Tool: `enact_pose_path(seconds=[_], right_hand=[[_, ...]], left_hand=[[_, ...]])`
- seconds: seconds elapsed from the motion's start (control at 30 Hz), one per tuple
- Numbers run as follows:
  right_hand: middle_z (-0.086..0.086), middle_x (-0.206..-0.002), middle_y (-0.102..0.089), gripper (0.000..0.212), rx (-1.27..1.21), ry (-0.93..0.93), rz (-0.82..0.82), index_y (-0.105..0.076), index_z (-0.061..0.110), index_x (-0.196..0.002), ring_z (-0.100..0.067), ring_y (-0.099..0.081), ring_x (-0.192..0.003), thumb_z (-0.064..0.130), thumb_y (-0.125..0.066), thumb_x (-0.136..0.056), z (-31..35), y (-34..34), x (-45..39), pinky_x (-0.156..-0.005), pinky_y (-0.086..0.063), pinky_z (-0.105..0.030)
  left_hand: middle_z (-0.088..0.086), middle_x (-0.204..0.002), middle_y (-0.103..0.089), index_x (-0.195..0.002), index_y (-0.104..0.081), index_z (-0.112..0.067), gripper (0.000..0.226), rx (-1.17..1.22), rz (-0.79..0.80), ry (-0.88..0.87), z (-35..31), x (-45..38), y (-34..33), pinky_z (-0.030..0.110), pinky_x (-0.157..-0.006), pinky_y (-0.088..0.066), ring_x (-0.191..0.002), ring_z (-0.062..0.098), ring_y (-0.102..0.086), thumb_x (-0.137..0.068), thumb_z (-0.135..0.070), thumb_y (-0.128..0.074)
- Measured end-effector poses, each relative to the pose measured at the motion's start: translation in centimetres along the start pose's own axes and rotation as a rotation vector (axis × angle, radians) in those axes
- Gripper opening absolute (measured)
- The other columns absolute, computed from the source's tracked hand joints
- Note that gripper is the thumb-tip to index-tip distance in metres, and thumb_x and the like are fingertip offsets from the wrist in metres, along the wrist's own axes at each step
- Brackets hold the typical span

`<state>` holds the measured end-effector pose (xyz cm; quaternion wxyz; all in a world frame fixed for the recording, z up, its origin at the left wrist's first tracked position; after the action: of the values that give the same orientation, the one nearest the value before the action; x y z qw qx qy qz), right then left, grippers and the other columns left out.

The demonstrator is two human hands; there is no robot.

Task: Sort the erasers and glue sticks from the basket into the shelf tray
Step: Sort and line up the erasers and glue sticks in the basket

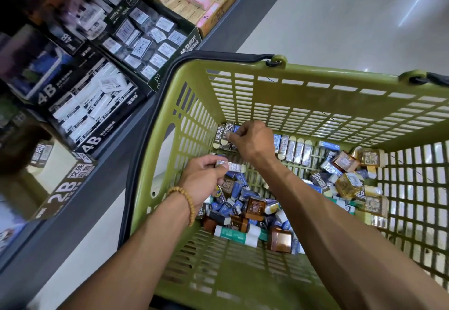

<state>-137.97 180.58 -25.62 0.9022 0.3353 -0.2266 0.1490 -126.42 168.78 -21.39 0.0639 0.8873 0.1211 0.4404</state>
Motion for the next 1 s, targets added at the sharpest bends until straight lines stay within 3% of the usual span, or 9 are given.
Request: enact_pose_path(seconds=[0.13, 0.23, 0.3, 0.4, 0.53, 0.7, 0.77, 0.87, 1.0], right_hand=[[-0.008, -0.068, -0.069, 0.034, -0.123, 0.087, 0.028, -0.068, 0.006, -0.073, -0.015, -0.058, -0.060, 0.033, -0.063, -0.094, 0.7, 1.2, 1.6, -0.059, -0.043, -0.023], [-0.020, -0.088, -0.074, 0.042, -0.388, -0.049, 0.327, -0.069, -0.002, -0.094, -0.021, -0.064, -0.068, 0.040, -0.061, -0.096, -1.2, 0.4, 4.4, -0.065, -0.051, -0.031], [-0.019, -0.090, -0.074, 0.030, -0.424, -0.097, 0.495, -0.069, 0.002, -0.098, -0.022, -0.067, -0.070, 0.032, -0.067, -0.093, -2.4, 0.0, 6.0, -0.067, -0.053, -0.034], [-0.012, -0.083, -0.073, 0.008, -0.423, -0.082, 0.575, -0.070, 0.005, -0.093, -0.015, -0.065, -0.065, 0.013, -0.069, -0.091, -3.3, 0.4, 6.8, -0.063, -0.054, -0.029], [-0.011, -0.072, -0.068, 0.008, -0.578, -0.180, 0.337, -0.069, 0.001, -0.087, -0.015, -0.060, -0.056, 0.007, -0.066, -0.092, -4.9, 3.4, 6.2, -0.051, -0.051, -0.024], [-0.006, -0.061, -0.061, 0.016, -0.600, -0.363, -0.032, -0.066, 0.005, -0.081, -0.016, -0.054, -0.048, 0.015, -0.069, -0.093, -8.4, 5.4, 4.7, -0.049, -0.048, -0.028], [-0.002, -0.059, -0.059, 0.021, -0.442, -0.350, -0.074, -0.066, 0.009, -0.075, -0.014, -0.052, -0.047, 0.022, -0.071, -0.092, -8.5, 5.1, 3.8, -0.048, -0.045, -0.025], [0.003, -0.060, -0.060, 0.022, -0.182, -0.234, -0.066, -0.067, 0.014, -0.072, -0.008, -0.051, -0.049, 0.024, -0.071, -0.091, -6.7, 4.5, 2.7, -0.039, -0.035, -0.014], [0.005, -0.063, -0.063, 0.018, -0.086, -0.176, -0.037, -0.066, 0.017, -0.076, -0.007, -0.055, -0.050, 0.019, -0.067, -0.093, -5.5, 4.0, 1.7, -0.043, -0.044, -0.017]], left_hand=[[0.003, -0.076, -0.061, -0.099, -0.066, -0.017, 0.013, 0.010, -0.017, 0.015, 0.2, -0.2, 0.3, 0.021, -0.047, -0.042, -0.063, 0.011, -0.054, -0.090, -0.007, -0.065], [0.002, -0.073, -0.060, -0.103, -0.067, -0.012, 0.015, 0.054, -0.024, 0.019, 0.1, -0.3, 0.2, 0.021, -0.048, -0.042, -0.061, 0.010, -0.053, -0.091, -0.005, -0.063], [0.004, -0.075, -0.061, -0.104, -0.066, -0.008, 0.015, 0.107, -0.011, 0.035, 0.0, -0.1, -0.3, 0.021, -0.051, -0.044, -0.060, 0.010, -0.053, -0.091, -0.002, -0.062], [0.008, -0.080, -0.061, -0.106, -0.064, -0.002, 0.017, 0.166, 0.041, 0.089, 0.1, 0.4, -1.6, 0.019, -0.048, -0.046, -0.059, 0.012, -0.054, -0.090, 0.002, -0.061], [0.014, -0.086, -0.055, -0.104, -0.057, 0.008, 0.027, 0.223, 0.099, 0.149, -0.1, 1.2, -3.0, 0.020, -0.050, -0.044, -0.068, 0.017, -0.055, -0.083, 0.020, -0.043], [0.019, -0.110, -0.060, -0.109, -0.063, 0.005, 0.038, 0.081, 0.143, 0.114, 0.0, 1.2, -2.6, 0.032, -0.086, -0.056, -0.095, 0.023, -0.068, -0.080, 0.027, -0.050], [0.017, -0.107, -0.066, -0.104, -0.066, 0.002, 0.029, 0.031, 0.122, 0.082, -0.2, 1.1, -2.1, 0.021, -0.068, -0.057, -0.094, 0.023, -0.071, -0.081, 0.019, -0.059], [0.014, -0.098, -0.072, -0.099, -0.066, -0.001, 0.024, -0.045, 0.046, 0.036, -0.5, 1.0, -1.2, 0.012, -0.042, -0.043, -0.094, 0.027, -0.071, -0.077, 0.010, -0.070], [0.011, -0.093, -0.073, -0.094, -0.065, -0.007, 0.025, -0.030, -0.001, 0.007, -0.9, 0.7, -0.9, 0.019, -0.054, -0.050, -0.095, 0.026, -0.071, -0.074, 0.007, -0.074]])
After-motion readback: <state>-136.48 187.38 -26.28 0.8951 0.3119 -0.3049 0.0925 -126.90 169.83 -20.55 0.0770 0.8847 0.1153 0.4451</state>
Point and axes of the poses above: each hand's wrist, its own x-axis away from the middle knuckle, its own y-axis out of the back of the hand, z = x × y, the point moved 10 cm from there along -x, towards the middle knuckle
